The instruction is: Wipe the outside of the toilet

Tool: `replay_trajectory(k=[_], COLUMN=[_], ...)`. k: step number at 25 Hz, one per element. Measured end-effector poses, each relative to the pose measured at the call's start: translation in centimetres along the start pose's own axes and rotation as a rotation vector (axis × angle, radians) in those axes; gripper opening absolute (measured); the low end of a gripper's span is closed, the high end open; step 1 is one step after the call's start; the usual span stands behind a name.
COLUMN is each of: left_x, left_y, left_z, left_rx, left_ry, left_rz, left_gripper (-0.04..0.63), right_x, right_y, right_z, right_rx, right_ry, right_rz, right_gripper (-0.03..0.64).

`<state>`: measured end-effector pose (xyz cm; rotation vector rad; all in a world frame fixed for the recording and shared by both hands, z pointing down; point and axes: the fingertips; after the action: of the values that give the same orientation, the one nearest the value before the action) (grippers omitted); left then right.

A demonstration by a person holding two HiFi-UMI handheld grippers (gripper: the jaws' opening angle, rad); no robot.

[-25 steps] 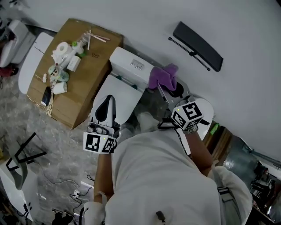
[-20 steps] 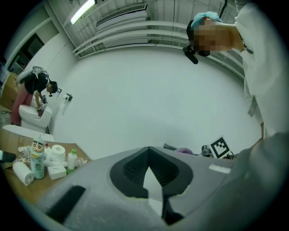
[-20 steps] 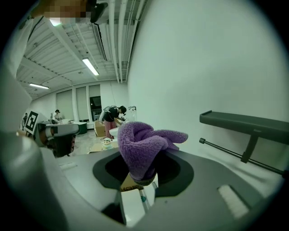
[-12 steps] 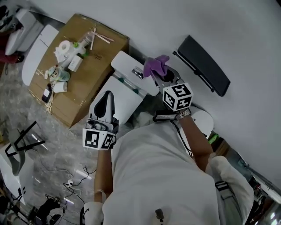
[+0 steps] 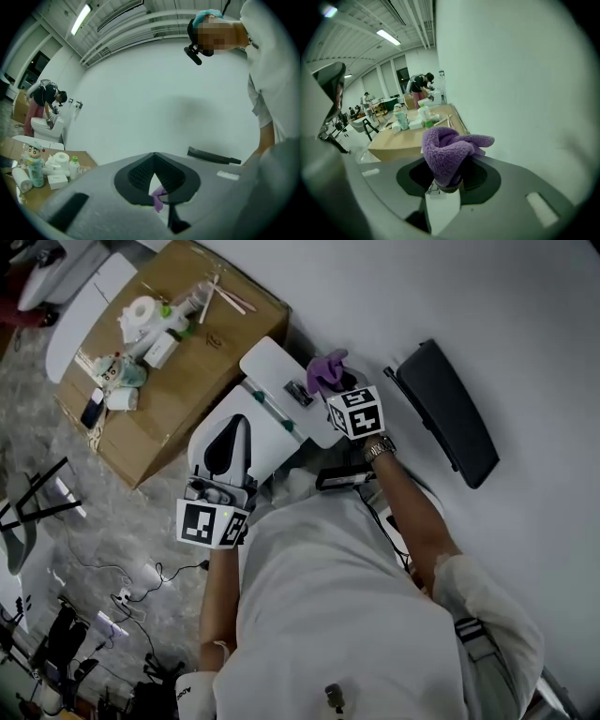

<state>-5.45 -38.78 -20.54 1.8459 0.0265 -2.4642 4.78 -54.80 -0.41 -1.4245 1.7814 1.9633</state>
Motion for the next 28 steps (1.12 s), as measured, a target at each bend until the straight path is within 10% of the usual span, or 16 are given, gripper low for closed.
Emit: replay_trajectory(k=[28], left_x=[0.3], left_y=[-3.4], left_z=[4.0], left_rx=[0.113], left_ry=[-0.028], left_rz=[-0.021], left_gripper=[0.005], right_x=[-7.1], right_y=[9.4], right_z=[2.9], right_rx=[0.056], right_ry=[-0.100], right_rz=[0.283], right_gripper=[0.146])
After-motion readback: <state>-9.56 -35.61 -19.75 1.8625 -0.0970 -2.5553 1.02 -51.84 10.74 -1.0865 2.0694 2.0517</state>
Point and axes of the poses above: the fingertips, and each gripper's own axes: y forward along the fingers, z to its left, x out of its top, and after that the axes turned 4 degrees about y, right-handed
